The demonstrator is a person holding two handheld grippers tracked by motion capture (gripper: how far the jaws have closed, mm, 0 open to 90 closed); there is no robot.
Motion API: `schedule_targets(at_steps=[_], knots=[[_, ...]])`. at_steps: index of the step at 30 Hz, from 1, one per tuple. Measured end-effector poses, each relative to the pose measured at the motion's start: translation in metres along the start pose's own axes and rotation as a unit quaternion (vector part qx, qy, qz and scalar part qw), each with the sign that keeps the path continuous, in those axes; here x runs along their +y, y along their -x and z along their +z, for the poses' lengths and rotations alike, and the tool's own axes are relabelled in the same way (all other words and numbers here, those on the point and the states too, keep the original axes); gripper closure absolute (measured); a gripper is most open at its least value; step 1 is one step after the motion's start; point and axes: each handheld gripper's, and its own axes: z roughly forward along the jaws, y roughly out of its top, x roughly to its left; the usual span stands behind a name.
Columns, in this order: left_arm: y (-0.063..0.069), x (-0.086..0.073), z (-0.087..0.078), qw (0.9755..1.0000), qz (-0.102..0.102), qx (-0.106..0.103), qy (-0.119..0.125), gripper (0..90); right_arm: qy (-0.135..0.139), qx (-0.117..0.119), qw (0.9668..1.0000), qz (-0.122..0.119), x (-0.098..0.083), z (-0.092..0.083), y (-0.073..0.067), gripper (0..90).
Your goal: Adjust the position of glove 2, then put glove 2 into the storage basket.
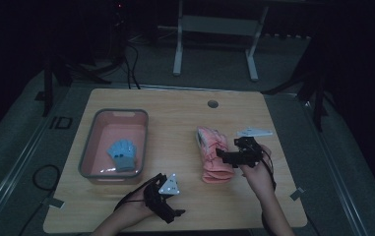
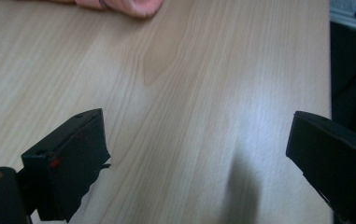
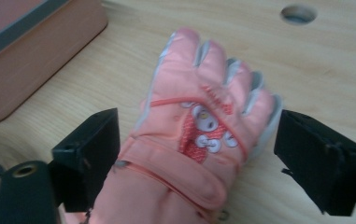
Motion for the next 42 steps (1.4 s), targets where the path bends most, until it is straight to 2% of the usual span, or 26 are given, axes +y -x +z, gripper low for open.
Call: schedule_targets(at_steps=[2, 4, 6, 9, 11, 12, 13, 14, 15, 16, 17, 18, 19, 21, 24, 27, 28, 29, 30, 31, 33, 35, 38, 40, 41, 42], knots=[[0.0, 0.006, -0.005, 0.9999, -0.004, 0.004, 0.01, 5.3, 0.021, 0.005, 0.9994, -0.025, 0.0, -0.008, 0.003, 14.5], [-0.003, 0.015, -0.009, 0.9998, -0.008, 0.004, 0.02, 4.9, 0.031, -0.011, 0.9976, -0.062, 0.002, -0.015, 0.006, 14.1], [-0.006, 0.026, -0.013, 0.9993, -0.009, 0.017, 0.031, 4.1, 0.038, -0.003, 0.9975, -0.06, 0.002, -0.02, 0.01, 14.3], [-0.013, 0.044, -0.018, 0.9987, -0.009, 0.028, 0.041, 4.0, 0.051, 0.025, 0.9979, -0.031, 0.003, -0.027, 0.018, 11.7], [-0.02, 0.058, -0.019, 0.9976, -0.012, 0.047, 0.05, 4.6, 0.058, 0.032, 0.997, -0.039, 0.002, -0.031, 0.02, 11.3], [-0.023, 0.062, -0.02, 0.9974, -0.012, 0.048, 0.053, 5.4, 0.056, 0.033, 0.997, -0.041, 0.002, -0.031, 0.021, 11.4], [-0.027, 0.069, -0.019, 0.9972, -0.016, 0.048, 0.055, 6.2, 0.055, 0.036, 0.9968, -0.044, 0.002, -0.03, 0.022, 14.2], [-0.03, 0.076, -0.018, 0.9966, -0.011, 0.063, 0.053, 8.0, 0.054, 0.038, 0.9964, -0.052, 0.002, -0.03, 0.023, 18.0], [-0.034, 0.085, -0.017, 0.9954, -0.007, 0.077, 0.057, 12.9, 0.048, 0.026, 0.9965, -0.063, 0.002, -0.029, 0.024, 26.9], [-0.038, 0.09, -0.016, 0.9956, -0.01, 0.073, 0.058, 15.9, 0.034, 0.006, 0.9964, -0.078, 0.003, -0.026, 0.024, 38.3], [-0.042, 0.097, -0.013, 0.9951, -0.018, 0.077, 0.059, 16.4, 0.029, 0.005, 0.9963, -0.08, 0.004, -0.024, 0.025, 42.4], [-0.046, 0.104, -0.01, 0.9946, -0.018, 0.085, 0.057, 21.1, 0.031, 0.012, 0.9962, -0.081, 0.005, -0.021, 0.027, 46.9], [-0.05, 0.11, -0.008, 0.9945, -0.017, 0.084, 0.061, 29.8, 0.025, 0.019, 0.9963, -0.081, 0.006, -0.018, 0.028, 57.0], [-0.058, 0.122, -0.002, 0.9916, -0.033, 0.102, 0.072, 40.2, 0.006, 0.013, 0.9955, -0.094, 0.009, -0.01, 0.029, 60.0], [-0.068, 0.137, 0.013, 0.9894, -0.057, 0.116, 0.067, 41.7, -0.014, 0.018, 0.9948, -0.099, 0.008, 0.003, 0.031, 58.7], [-0.076, 0.143, 0.036, 0.9882, -0.086, 0.12, 0.038, 28.8, -0.031, 0.012, 0.9951, -0.093, 0.002, 0.016, 0.032, 51.6], [-0.08, 0.143, 0.044, 0.9879, -0.102, 0.114, 0.028, 26.7, -0.033, 0.012, 0.9953, -0.09, 0.0, 0.018, 0.033, 49.2], [-0.083, 0.142, 0.052, 0.986, -0.118, 0.117, 0.015, 26.2, -0.036, 0.017, 0.9957, -0.084, -0.002, 0.021, 0.034, 46.5], [-0.083, 0.142, 0.052, 0.986, -0.118, 0.117, 0.015, 22.9, -0.036, 0.017, 0.9957, -0.084, -0.002, 0.021, 0.034, 46.5], [-0.09, 0.139, 0.064, 0.9828, -0.147, 0.112, -0.004, 22.9, -0.04, 0.02, 0.996, -0.078, -0.003, 0.024, 0.035, 45.3], [-0.093, 0.133, 0.072, 0.9782, -0.164, 0.127, -0.008, 20.1, -0.053, 0.028, 0.9963, -0.062, -0.008, 0.035, 0.037, 40.5], [-0.097, 0.124, 0.08, 0.9751, -0.18, 0.127, -0.019, 20.4, -0.068, 0.035, 0.9962, -0.043, -0.011, 0.043, 0.039, 39.4], [-0.108, 0.102, 0.094, 0.9675, -0.24, 0.077, -0.025, 20.3, -0.115, 0.043, 0.9923, -0.01, -0.019, 0.061, 0.044, 34.4], [-0.111, 0.097, 0.098, 0.9642, -0.258, 0.059, -0.018, 20.3, -0.129, 0.061, 0.9893, 0.032, -0.023, 0.069, 0.051, 34.1], [-0.115, 0.093, 0.1, 0.959, -0.28, 0.041, -0.016, 20.3, -0.134, 0.069, 0.9874, 0.048, -0.024, 0.072, 0.054, 34.1], [-0.116, 0.092, 0.101, 0.9572, -0.287, 0.035, -0.015, 20.3, -0.14, 0.081, 0.9841, 0.074, -0.026, 0.075, 0.058, 34.0]])
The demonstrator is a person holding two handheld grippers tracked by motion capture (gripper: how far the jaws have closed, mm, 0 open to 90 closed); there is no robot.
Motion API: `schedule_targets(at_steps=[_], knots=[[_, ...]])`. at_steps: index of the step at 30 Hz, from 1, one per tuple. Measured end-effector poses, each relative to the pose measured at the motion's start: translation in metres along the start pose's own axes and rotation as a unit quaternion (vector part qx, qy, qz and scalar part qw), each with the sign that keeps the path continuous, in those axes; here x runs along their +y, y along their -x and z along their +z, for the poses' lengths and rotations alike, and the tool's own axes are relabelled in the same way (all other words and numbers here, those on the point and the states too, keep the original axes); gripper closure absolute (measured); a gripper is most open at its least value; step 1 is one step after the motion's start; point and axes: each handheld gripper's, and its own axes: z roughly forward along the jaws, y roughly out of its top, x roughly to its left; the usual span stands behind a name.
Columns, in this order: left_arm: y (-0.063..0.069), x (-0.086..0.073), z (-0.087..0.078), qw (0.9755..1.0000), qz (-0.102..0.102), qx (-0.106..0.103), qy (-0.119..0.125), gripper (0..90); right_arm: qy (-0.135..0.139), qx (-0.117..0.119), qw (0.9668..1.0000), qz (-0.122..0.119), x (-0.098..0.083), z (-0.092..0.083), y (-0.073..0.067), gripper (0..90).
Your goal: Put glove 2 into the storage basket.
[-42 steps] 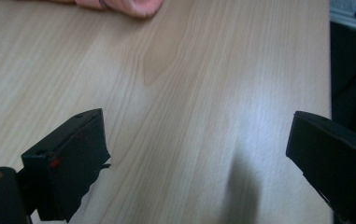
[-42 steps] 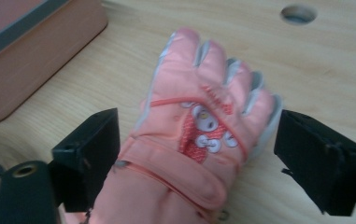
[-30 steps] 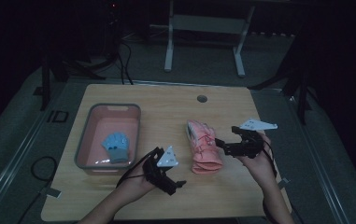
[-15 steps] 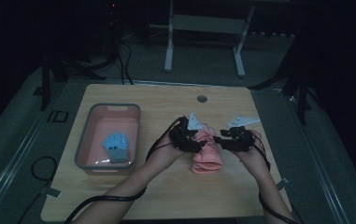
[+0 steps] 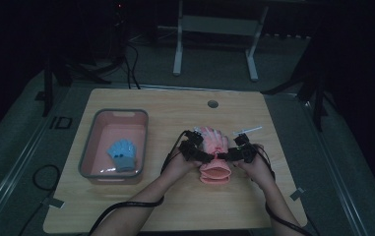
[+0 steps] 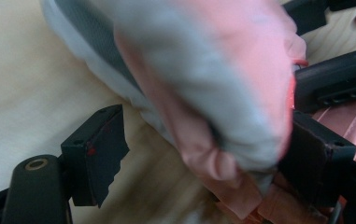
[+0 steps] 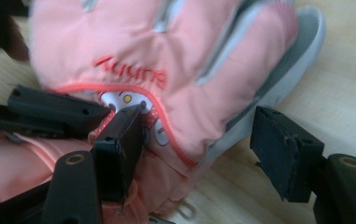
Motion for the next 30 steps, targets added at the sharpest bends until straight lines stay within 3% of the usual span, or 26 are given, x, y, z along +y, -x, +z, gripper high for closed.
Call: schedule_targets(at_steps=[2, 3, 4, 6, 7, 9, 12, 13, 17, 24, 28, 30], knots=[[-0.004, 0.0, 0.003, 0.9994, -0.012, -0.032, -0.005, 22.6, -0.009, 0.013, 0.9996, 0.024, 0.0, 0.003, 0.004, 35.6], [-0.005, 0.001, 0.003, 0.9983, -0.012, -0.057, -0.006, 35.4, -0.013, 0.02, 0.9993, 0.028, 0.0, 0.003, 0.005, 43.4], [-0.003, 0.002, 0.002, 0.9982, -0.003, -0.06, -0.006, 42.5, -0.013, 0.025, 0.9994, 0.022, 0.0, 0.003, 0.004, 51.9], [-0.004, 0.004, 0.0, 0.9977, -0.003, -0.066, -0.009, 53.9, -0.004, 0.01, 0.9998, -0.014, 0.001, 0.0, -0.005, 68.0], [-0.003, 0.005, -0.002, 0.9977, 0.001, -0.067, -0.011, 58.6, 0.004, -0.016, 0.9991, -0.04, 0.001, -0.002, -0.015, 72.4], [-0.004, 0.006, -0.007, 0.9972, -0.002, -0.073, -0.018, 63.7, 0.01, -0.047, 0.9968, -0.063, 0.002, -0.004, -0.027, 75.5], [-0.004, 0.007, -0.01, 0.9969, -0.002, -0.076, -0.019, 65.6, 0.019, -0.048, 0.9963, -0.068, 0.002, -0.008, -0.032, 76.4], [-0.002, 0.011, -0.023, 0.9969, 0.01, -0.076, -0.013, 66.2, 0.037, -0.041, 0.9961, -0.069, 0.002, -0.015, -0.036, 77.1], [0.007, 0.02, -0.044, 0.9977, 0.036, -0.057, -0.002, 66.2, 0.06, -0.054, 0.9935, -0.081, 0.009, -0.028, -0.049, 77.2], [0.012, 0.023, -0.072, 0.9974, 0.062, -0.036, -0.002, 66.2, 0.076, -0.063, 0.9902, -0.098, 0.018, -0.041, -0.072, 77.1], [0.011, 0.022, -0.088, 0.9972, 0.069, -0.029, -0.001, 66.2, 0.082, -0.053, 0.99, -0.102, 0.023, -0.043, -0.081, 77.1], [0.011, 0.022, -0.088, 0.9972, 0.069, -0.029, -0.001, 66.2, 0.084, -0.05, 0.9898, -0.103, 0.025, -0.044, -0.084, 77.1]])
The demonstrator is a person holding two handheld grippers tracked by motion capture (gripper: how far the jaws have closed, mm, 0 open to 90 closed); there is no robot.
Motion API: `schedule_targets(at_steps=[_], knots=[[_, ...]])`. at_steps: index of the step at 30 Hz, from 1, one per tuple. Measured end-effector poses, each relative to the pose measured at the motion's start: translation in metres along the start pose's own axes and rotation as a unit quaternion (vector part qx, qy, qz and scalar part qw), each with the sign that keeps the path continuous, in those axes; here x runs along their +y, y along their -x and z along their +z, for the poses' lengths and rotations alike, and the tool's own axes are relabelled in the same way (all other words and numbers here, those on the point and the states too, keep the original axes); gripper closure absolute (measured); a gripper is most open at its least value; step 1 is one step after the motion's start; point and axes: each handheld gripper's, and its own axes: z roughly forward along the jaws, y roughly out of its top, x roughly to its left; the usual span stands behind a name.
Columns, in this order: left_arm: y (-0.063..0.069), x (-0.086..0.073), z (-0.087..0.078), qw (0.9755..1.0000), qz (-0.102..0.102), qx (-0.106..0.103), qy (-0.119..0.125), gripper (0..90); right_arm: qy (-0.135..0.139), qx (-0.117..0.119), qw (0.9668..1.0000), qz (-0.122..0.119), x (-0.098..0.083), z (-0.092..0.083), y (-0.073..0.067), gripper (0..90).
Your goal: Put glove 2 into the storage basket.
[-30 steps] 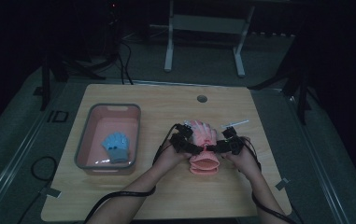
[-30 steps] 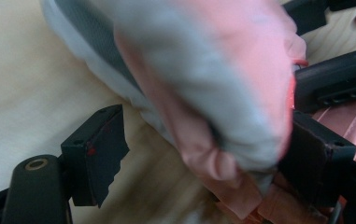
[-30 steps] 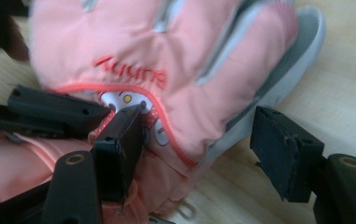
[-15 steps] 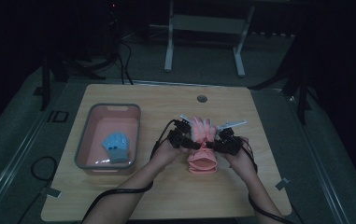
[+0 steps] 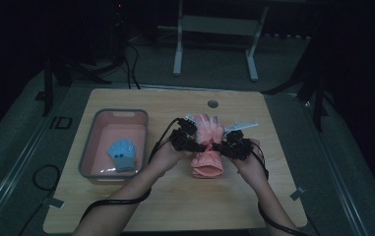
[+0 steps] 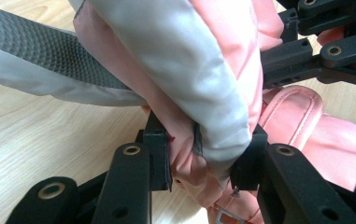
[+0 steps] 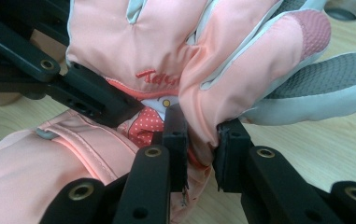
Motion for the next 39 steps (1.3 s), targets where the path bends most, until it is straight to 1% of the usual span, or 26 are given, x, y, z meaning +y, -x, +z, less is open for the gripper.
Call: schedule_targets(at_steps=[1, 3, 4, 5, 6, 7, 9, 10, 12, 14, 18, 20, 25, 26, 28, 29, 30, 31, 33, 34, 35, 36, 39], knots=[[-0.001, -0.001, -0.009, 1.0, 0.002, 0.004, 0.002, 66.2, 0.003, 0.002, 1.0, -0.002, 0.004, 0.0, -0.004, 77.1], [-0.002, -0.001, -0.018, 1.0, 0.004, 0.008, 0.004, 66.2, 0.005, 0.003, 1.0, -0.005, 0.008, -0.001, -0.008, 77.1], [-0.003, -0.002, -0.021, 0.9999, 0.006, 0.009, 0.005, 66.2, 0.006, 0.004, 1.0, -0.007, 0.012, -0.001, -0.011, 77.1], [-0.003, -0.002, -0.021, 0.9999, 0.006, 0.009, 0.005, 66.1, 0.006, 0.004, 1.0, -0.007, 0.012, -0.001, -0.011, 77.1], [-0.004, -0.003, -0.029, 0.9999, 0.004, 0.013, 0.008, 66.1, 0.007, 0.009, 0.9999, -0.009, 0.018, -0.001, -0.015, 77.1], [-0.005, -0.003, -0.032, 0.9998, 0.005, 0.016, 0.009, 66.1, 0.006, 0.011, 0.9999, -0.011, 0.02, -0.001, -0.017, 77.0], [-0.008, -0.005, -0.042, 0.9998, 0.003, 0.015, 0.012, 66.1, 0.006, 0.017, 0.9998, -0.011, 0.027, -0.001, -0.022, 77.1], [-0.008, -0.005, -0.042, 0.9998, 0.003, 0.015, 0.012, 66.1, 0.006, 0.017, 0.9998, -0.011, 0.027, -0.001, -0.022, 77.1], [-0.012, -0.007, -0.052, 0.9998, -0.001, 0.015, 0.014, 66.1, 0.009, 0.017, 0.9996, -0.021, 0.034, -0.001, -0.029, 77.0], [-0.014, -0.007, -0.061, 0.9997, -0.002, 0.019, 0.017, 66.1, 0.011, 0.019, 0.9994, -0.026, 0.041, -0.001, -0.035, 77.0], [-0.019, -0.008, -0.077, 0.9995, -0.001, 0.025, 0.016, 66.1, 0.018, 0.028, 0.9991, -0.028, 0.054, 0.001, -0.044, 77.0], [-0.022, -0.009, -0.084, 0.9994, -0.005, 0.028, 0.017, 66.1, 0.018, 0.032, 0.9989, -0.03, 0.06, 0.003, -0.049, 77.0], [-0.028, -0.013, -0.099, 0.9994, -0.006, 0.032, 0.013, 66.1, 0.016, 0.039, 0.9985, -0.036, 0.072, 0.007, -0.06, 76.9], [-0.03, -0.014, -0.102, 0.9994, -0.009, 0.031, 0.015, 66.1, 0.016, 0.04, 0.9984, -0.036, 0.074, 0.008, -0.062, 76.9], [-0.032, -0.015, -0.107, 0.9994, -0.006, 0.032, 0.01, 66.2, 0.016, 0.044, 0.9981, -0.04, 0.077, 0.009, -0.066, 76.9], [-0.033, -0.016, -0.11, 0.9993, -0.01, 0.033, 0.012, 66.2, 0.015, 0.046, 0.998, -0.04, 0.08, 0.01, -0.068, 76.9], [-0.033, -0.016, -0.11, 0.9993, -0.01, 0.033, 0.012, 66.2, 0.015, 0.046, 0.998, -0.04, 0.08, 0.01, -0.068, 76.9], [-0.037, -0.018, -0.118, 0.9991, -0.014, 0.036, 0.013, 66.2, 0.015, 0.048, 0.9977, -0.047, 0.087, 0.013, -0.074, 76.9], [-0.04, -0.02, -0.124, 0.999, -0.018, 0.038, 0.016, 66.2, 0.015, 0.051, 0.9975, -0.048, 0.091, 0.014, -0.078, 76.9], [-0.042, -0.021, -0.129, 0.9989, -0.016, 0.042, 0.014, 66.2, 0.015, 0.051, 0.9973, -0.049, 0.094, 0.016, -0.08, 76.9], [-0.042, -0.021, -0.129, 0.9989, -0.016, 0.042, 0.014, 66.1, 0.015, 0.054, 0.9971, -0.051, 0.097, 0.017, -0.084, 76.9], [-0.045, -0.023, -0.134, 0.9986, -0.021, 0.045, 0.015, 66.2, 0.015, 0.055, 0.9969, -0.054, 0.1, 0.019, -0.086, 76.9], [-0.05, -0.027, -0.145, 0.9983, -0.024, 0.052, 0.015, 66.1, 0.016, 0.06, 0.9964, -0.057, 0.108, 0.024, -0.095, 76.9]])
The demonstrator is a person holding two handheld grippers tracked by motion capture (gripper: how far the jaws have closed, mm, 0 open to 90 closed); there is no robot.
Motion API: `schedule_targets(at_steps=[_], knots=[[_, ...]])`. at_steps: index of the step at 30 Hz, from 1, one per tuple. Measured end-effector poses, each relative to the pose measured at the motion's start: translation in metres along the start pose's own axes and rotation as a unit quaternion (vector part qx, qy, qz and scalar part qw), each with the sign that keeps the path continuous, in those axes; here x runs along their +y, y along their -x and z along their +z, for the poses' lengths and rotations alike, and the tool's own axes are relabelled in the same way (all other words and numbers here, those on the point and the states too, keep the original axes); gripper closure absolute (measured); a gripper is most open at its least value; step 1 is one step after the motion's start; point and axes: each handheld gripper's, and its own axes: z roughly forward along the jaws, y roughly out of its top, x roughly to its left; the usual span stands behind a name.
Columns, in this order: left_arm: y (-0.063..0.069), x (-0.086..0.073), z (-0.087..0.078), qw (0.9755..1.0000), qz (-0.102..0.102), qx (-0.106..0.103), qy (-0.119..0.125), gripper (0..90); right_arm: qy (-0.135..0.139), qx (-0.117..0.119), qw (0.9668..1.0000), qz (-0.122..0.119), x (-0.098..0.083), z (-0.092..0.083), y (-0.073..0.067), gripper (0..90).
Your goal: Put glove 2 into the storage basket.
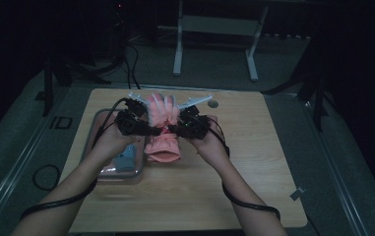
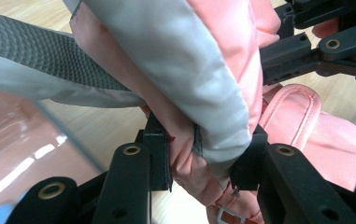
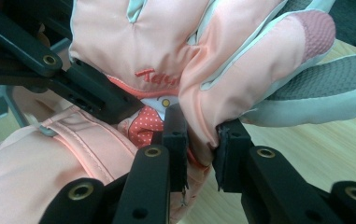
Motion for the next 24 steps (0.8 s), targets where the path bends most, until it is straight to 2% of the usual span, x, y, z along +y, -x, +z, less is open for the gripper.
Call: schedule_targets(at_steps=[2, 3, 4, 8, 9, 17, 20, 21, 22, 23, 24], knots=[[-0.002, -0.001, -0.003, 1.0, -0.002, 0.002, 0.001, 66.2, 0.0, 0.001, 1.0, 0.001, 0.002, 0.002, -0.002, 76.9], [-0.008, -0.005, -0.012, 1.0, -0.004, 0.006, 0.001, 66.1, 0.001, 0.006, 1.0, -0.004, 0.009, 0.007, -0.007, 76.9], [-0.008, -0.005, -0.012, 1.0, -0.004, 0.006, 0.001, 66.1, 0.002, 0.008, 0.9999, -0.006, 0.012, 0.009, -0.01, 76.9], [-0.021, -0.014, -0.03, 0.9998, -0.01, 0.015, 0.001, 66.1, 0.003, 0.016, 0.9998, -0.011, 0.023, 0.019, -0.022, 76.9], [-0.021, -0.014, -0.03, 0.9998, -0.01, 0.015, 0.001, 66.1, 0.003, 0.016, 0.9998, -0.011, 0.023, 0.019, -0.022, 76.9], [-0.048, -0.035, -0.059, 0.9989, -0.024, 0.038, -0.012, 66.1, 0.005, 0.039, 0.9991, -0.016, 0.044, 0.05, -0.047, 76.9], [-0.059, -0.043, -0.065, 0.9985, -0.029, 0.044, -0.017, 66.1, 0.005, 0.047, 0.9988, -0.014, 0.05, 0.064, -0.057, 76.9], [-0.059, -0.043, -0.065, 0.9985, -0.029, 0.044, -0.017, 66.1, 0.005, 0.047, 0.9988, -0.014, 0.05, 0.064, -0.057, 76.9], [-0.067, -0.048, -0.069, 0.9982, -0.033, 0.045, -0.021, 66.1, 0.005, 0.049, 0.9987, -0.014, 0.052, 0.069, -0.059, 76.9], [-0.067, -0.048, -0.069, 0.9982, -0.033, 0.045, -0.021, 66.1, 0.004, 0.055, 0.9984, -0.013, 0.054, 0.078, -0.064, 76.9], [-0.074, -0.054, -0.071, 0.9979, -0.04, 0.045, -0.023, 66.0, 0.003, 0.057, 0.9983, -0.01, 0.055, 0.082, -0.066, 76.9]])
